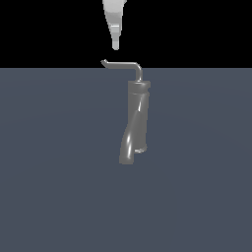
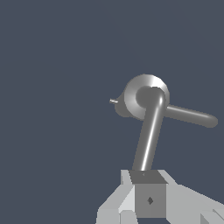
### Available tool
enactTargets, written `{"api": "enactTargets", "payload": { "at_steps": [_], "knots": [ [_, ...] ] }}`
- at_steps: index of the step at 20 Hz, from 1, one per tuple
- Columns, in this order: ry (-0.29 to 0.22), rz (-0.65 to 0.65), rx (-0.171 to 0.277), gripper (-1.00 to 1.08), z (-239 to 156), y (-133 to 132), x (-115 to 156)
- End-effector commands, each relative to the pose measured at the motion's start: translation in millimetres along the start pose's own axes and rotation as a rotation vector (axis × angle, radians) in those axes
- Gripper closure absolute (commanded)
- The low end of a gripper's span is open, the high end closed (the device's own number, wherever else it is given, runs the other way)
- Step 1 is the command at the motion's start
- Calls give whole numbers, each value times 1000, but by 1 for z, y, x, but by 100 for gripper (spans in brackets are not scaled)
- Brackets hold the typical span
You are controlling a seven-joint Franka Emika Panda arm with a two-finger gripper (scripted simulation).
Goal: Turn on the faucet by rotating a designated handle.
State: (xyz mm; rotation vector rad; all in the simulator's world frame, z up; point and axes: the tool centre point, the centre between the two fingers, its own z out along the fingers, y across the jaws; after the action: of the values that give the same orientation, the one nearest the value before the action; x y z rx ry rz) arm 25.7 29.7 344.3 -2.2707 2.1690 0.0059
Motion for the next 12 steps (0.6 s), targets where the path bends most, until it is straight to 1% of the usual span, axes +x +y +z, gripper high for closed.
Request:
{"api": "enactTargets", "payload": {
  "at_steps": [1, 6, 12],
  "knots": [
    [1, 59, 1, 108, 10, -9, -3],
    [2, 148, 1, 108, 27, -23, -7],
    [3, 215, 2, 108, 40, -32, -10]
  ]
}}
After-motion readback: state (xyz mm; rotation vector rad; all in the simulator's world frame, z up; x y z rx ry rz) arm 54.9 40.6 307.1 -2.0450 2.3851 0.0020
